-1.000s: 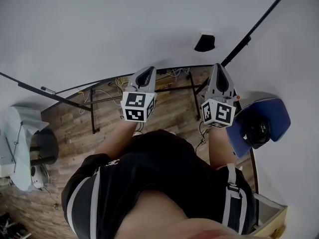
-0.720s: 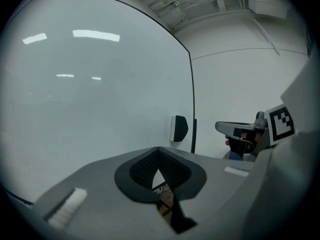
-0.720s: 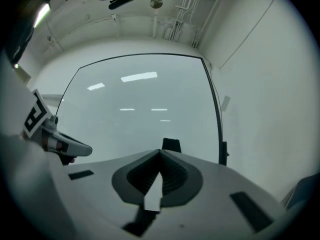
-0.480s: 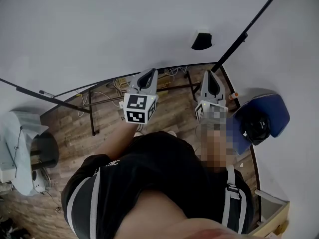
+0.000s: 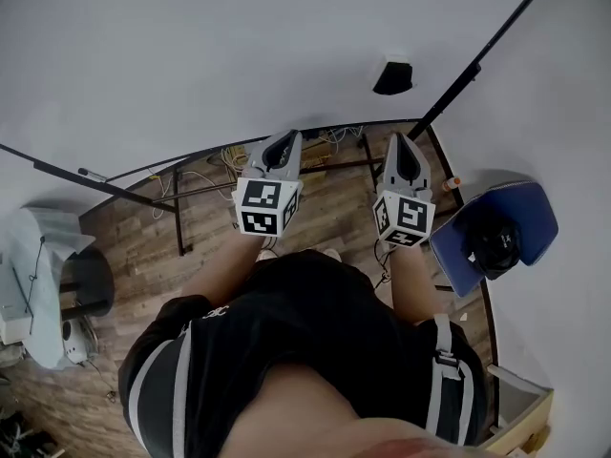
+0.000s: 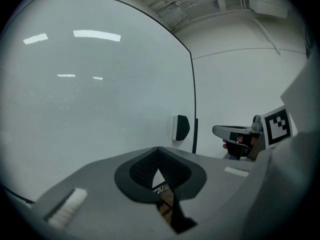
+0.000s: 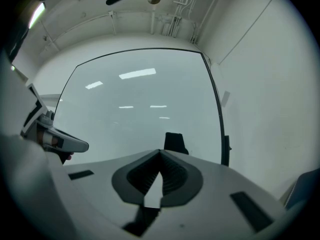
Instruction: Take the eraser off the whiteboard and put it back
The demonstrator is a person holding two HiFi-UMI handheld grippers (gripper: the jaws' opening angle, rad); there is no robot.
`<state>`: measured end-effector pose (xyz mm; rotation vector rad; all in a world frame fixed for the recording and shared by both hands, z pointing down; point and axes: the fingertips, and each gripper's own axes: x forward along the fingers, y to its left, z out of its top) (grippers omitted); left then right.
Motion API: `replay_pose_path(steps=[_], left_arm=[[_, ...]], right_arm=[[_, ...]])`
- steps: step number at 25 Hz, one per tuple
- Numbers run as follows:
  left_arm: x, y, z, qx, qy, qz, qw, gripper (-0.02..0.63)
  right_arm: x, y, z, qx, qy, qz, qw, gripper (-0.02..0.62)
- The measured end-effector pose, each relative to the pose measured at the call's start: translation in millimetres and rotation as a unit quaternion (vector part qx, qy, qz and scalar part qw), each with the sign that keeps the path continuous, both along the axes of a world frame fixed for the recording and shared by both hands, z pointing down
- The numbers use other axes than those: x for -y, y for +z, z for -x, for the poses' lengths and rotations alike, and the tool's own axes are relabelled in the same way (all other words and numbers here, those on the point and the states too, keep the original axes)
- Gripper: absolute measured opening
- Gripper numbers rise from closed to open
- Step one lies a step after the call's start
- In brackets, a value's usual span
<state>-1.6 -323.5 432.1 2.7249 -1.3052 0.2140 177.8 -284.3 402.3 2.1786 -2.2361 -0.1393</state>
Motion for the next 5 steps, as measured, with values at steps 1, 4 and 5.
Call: replay_pose_path(steps=[1,4,5], left_arm=[[0.3,0.2,0.2,0.0,0.0,0.0,1.0,0.008],[2.1,0.6,1.4,0.001,-0.002,0.0,1.0,0.008],[2.8,0.7,1.7,0.001,-0.002,0.0,1.0,0.008]], right_arm=[[0.6,-0.2,0.4,0.0,-0.001,0.0,1.0,0.005],[3.6,-0.5,1.3,0.003,-0.002,-0.001,1.0,0.005],[4.7,-0.4,1.5,0.004,-0.003,-0.001,1.0,0.005]])
